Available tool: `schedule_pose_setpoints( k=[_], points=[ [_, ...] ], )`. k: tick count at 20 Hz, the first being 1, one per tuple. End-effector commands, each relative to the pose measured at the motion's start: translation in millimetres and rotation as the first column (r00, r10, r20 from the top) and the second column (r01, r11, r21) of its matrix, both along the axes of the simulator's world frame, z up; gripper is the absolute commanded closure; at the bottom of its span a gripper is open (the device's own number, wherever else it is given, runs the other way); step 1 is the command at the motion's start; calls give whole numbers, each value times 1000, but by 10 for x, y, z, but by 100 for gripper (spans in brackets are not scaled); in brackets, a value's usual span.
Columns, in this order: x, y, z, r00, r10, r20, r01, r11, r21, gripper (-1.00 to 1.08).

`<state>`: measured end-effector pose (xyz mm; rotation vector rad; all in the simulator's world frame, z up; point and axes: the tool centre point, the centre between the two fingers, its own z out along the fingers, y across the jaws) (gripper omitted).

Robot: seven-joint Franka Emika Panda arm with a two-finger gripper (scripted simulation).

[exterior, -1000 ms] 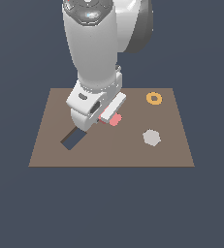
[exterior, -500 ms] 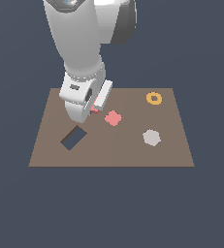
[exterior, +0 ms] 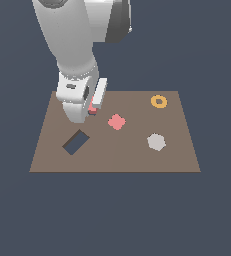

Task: Insert a designated object into the corresponding slot on a board.

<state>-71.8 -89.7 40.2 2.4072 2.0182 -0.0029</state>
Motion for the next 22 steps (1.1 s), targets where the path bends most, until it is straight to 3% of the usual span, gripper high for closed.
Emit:
schedule_pose_setpoints(
  k=[1,14,15,22],
  points=[
    [-9,-31,4,1000,20,1,-20,1000,0,108],
    [-13,-57,-96,999,33,1,-33,999,0,108],
    [-13,-57,-96,999,33,1,-33,999,0,-92],
    [-13,-57,-96,999,33,1,-33,999,0,-92]
  ],
)
